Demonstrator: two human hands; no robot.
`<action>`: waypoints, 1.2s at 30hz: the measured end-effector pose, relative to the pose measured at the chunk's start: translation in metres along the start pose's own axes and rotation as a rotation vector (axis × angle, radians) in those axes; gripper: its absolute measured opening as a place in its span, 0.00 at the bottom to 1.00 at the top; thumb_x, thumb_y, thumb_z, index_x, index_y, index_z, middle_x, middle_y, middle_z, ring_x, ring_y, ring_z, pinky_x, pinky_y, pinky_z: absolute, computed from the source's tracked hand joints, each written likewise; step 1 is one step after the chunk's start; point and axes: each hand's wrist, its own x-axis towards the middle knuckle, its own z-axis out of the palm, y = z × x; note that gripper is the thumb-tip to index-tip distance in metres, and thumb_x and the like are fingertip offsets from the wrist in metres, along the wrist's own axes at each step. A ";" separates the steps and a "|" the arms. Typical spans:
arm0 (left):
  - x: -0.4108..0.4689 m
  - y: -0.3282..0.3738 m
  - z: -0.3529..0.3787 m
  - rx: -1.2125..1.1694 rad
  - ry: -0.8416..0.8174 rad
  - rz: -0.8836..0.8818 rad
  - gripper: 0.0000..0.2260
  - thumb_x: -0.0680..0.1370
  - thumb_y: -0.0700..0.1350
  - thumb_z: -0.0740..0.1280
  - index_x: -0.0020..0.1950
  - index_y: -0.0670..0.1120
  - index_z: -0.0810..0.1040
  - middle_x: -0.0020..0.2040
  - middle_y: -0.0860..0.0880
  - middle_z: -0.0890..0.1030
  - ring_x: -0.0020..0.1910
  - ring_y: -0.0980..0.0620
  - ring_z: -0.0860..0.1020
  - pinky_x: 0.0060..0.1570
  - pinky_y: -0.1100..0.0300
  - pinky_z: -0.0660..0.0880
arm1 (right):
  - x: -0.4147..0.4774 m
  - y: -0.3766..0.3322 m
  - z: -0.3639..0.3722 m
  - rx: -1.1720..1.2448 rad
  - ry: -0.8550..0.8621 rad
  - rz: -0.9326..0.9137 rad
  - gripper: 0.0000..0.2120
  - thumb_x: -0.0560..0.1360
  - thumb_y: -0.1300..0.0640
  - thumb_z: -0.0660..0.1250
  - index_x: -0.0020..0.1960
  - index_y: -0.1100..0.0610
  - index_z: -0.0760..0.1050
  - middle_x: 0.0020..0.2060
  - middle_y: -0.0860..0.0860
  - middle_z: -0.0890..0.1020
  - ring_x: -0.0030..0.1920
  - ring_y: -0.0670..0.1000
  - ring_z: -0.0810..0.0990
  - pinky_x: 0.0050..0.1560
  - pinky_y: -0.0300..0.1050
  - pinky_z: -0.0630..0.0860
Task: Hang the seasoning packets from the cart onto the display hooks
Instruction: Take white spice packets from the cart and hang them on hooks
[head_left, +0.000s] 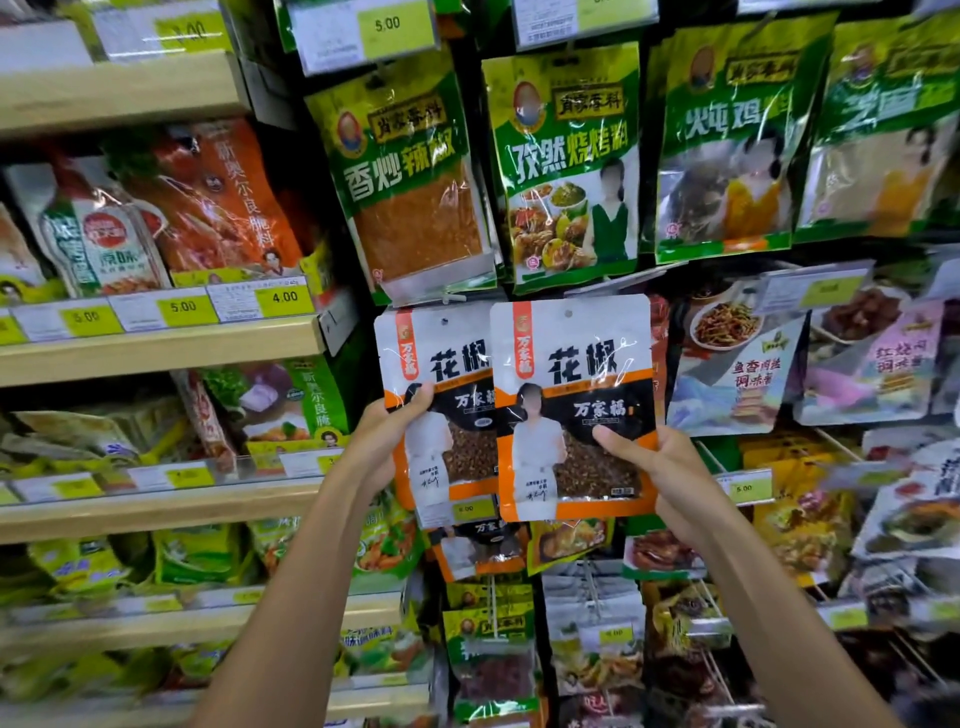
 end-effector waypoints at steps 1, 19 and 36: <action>0.001 0.001 0.001 0.004 -0.002 0.000 0.27 0.69 0.54 0.71 0.65 0.43 0.75 0.60 0.45 0.81 0.61 0.45 0.77 0.67 0.45 0.69 | 0.000 -0.001 0.002 0.009 -0.015 0.000 0.21 0.67 0.52 0.74 0.55 0.62 0.78 0.51 0.63 0.83 0.55 0.56 0.83 0.47 0.43 0.81; 0.033 0.005 0.035 0.069 0.527 -0.031 0.19 0.73 0.47 0.74 0.56 0.35 0.79 0.53 0.40 0.82 0.52 0.43 0.80 0.47 0.55 0.73 | 0.000 0.004 0.005 -0.030 0.016 0.042 0.27 0.62 0.47 0.77 0.56 0.60 0.78 0.49 0.62 0.83 0.52 0.54 0.84 0.51 0.47 0.79; -0.024 0.005 0.016 1.100 0.671 0.265 0.18 0.80 0.53 0.61 0.56 0.37 0.72 0.49 0.39 0.78 0.50 0.39 0.76 0.42 0.49 0.71 | -0.008 0.017 0.022 -0.005 -0.022 0.075 0.31 0.62 0.46 0.77 0.53 0.68 0.75 0.50 0.60 0.84 0.54 0.55 0.83 0.59 0.56 0.77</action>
